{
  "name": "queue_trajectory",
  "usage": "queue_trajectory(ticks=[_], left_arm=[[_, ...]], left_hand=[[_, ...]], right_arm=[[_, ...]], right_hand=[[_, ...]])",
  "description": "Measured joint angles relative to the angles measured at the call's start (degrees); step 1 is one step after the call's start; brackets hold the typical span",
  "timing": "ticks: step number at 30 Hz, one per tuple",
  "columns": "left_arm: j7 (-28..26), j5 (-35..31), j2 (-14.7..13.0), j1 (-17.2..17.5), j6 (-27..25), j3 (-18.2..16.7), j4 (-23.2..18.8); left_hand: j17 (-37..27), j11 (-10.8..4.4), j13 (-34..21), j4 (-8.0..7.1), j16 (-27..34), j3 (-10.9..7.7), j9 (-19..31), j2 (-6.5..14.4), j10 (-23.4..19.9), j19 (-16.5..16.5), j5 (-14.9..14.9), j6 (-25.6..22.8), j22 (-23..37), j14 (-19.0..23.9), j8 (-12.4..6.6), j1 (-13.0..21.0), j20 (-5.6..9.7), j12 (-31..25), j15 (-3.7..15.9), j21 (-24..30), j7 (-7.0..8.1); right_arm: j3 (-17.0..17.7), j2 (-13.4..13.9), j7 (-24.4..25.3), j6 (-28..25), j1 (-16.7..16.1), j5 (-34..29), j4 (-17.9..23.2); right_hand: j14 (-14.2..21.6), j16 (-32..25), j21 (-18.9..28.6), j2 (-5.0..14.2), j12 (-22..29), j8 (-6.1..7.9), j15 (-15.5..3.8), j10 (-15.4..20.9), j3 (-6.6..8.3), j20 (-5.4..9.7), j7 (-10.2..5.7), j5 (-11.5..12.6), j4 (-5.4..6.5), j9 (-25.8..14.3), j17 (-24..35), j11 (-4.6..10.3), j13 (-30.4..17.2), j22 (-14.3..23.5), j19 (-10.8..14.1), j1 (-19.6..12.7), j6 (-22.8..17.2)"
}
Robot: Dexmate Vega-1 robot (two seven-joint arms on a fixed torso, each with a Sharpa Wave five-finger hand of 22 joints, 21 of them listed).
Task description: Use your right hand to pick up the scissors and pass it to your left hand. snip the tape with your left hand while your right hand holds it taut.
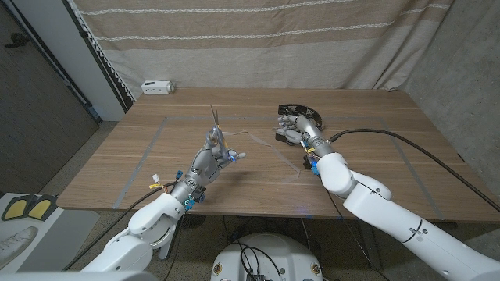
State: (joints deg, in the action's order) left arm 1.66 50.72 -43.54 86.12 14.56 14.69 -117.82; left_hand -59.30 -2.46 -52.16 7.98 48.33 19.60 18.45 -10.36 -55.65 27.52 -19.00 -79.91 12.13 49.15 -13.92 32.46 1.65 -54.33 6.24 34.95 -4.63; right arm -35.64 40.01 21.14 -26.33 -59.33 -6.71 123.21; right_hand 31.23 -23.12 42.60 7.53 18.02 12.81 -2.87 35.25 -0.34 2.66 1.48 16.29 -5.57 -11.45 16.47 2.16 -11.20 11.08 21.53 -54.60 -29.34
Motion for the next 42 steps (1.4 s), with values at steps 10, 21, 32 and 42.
queue_trajectory(ticks=[10,21,32,42], left_arm=[[-0.64,-0.34,0.02,0.55,0.39,-0.08,-0.34],[-0.87,-0.49,0.01,0.76,0.56,-0.17,-0.46],[-0.97,-0.50,0.25,0.69,0.58,0.12,-0.47],[-1.05,-0.66,0.51,0.27,0.71,0.54,-0.13]], left_hand=[[-0.52,0.00,-0.82,0.00,0.26,0.00,0.05,0.00,0.00,0.00,-0.29,0.00,0.29,0.00,0.00,0.00,0.00,0.00,0.00,-0.21,0.00],[-0.38,0.00,-0.49,0.00,0.26,0.00,0.04,0.31,0.01,0.00,-0.51,0.01,0.29,-0.01,0.39,0.31,0.00,0.00,0.00,-0.42,0.00],[-0.37,-0.12,-0.62,-0.18,0.26,0.18,0.04,0.31,0.13,-0.01,-0.78,0.01,0.28,-0.01,0.39,0.31,0.00,0.00,0.00,-0.86,0.00],[-0.11,-0.21,-0.34,-0.18,0.26,0.18,0.03,0.31,0.22,-0.01,-0.79,0.01,0.46,-0.01,0.39,0.31,0.00,-0.01,-0.01,-1.08,0.00]], right_arm=[[-1.94,-0.28,-0.21,-2.54,1.07,-2.68,-0.74],[-3.71,-0.80,-0.71,-6.36,2.16,-5.24,-0.75],[-5.21,-1.25,-1.67,-8.96,3.40,-6.59,-0.76],[-7.05,-1.70,-3.30,-11.59,5.22,-7.55,-1.50]], right_hand=[[-0.01,-0.66,0.00,0.09,0.23,0.28,0.00,0.49,-0.22,0.00,-0.78,-0.44,0.22,-0.01,0.91,0.29,0.00,-0.01,0.00,0.55,-0.77],[0.90,-1.72,0.44,-0.83,0.23,0.28,0.09,0.79,-0.83,-0.32,-1.31,-0.44,0.38,-0.01,2.14,0.60,-0.15,0.27,0.29,1.46,-0.84],[-0.97,-2.08,0.44,-0.88,0.16,0.28,0.10,0.44,-1.04,-0.72,-1.28,-0.15,0.17,-0.01,3.36,0.26,-0.15,0.26,-0.96,1.52,-0.42],[-1.58,-2.17,0.43,-0.88,-0.05,-0.21,0.10,-0.07,-1.04,-1.04,-0.97,-0.15,0.17,-0.01,4.15,0.19,-0.14,0.25,-1.28,1.51,-0.11]])
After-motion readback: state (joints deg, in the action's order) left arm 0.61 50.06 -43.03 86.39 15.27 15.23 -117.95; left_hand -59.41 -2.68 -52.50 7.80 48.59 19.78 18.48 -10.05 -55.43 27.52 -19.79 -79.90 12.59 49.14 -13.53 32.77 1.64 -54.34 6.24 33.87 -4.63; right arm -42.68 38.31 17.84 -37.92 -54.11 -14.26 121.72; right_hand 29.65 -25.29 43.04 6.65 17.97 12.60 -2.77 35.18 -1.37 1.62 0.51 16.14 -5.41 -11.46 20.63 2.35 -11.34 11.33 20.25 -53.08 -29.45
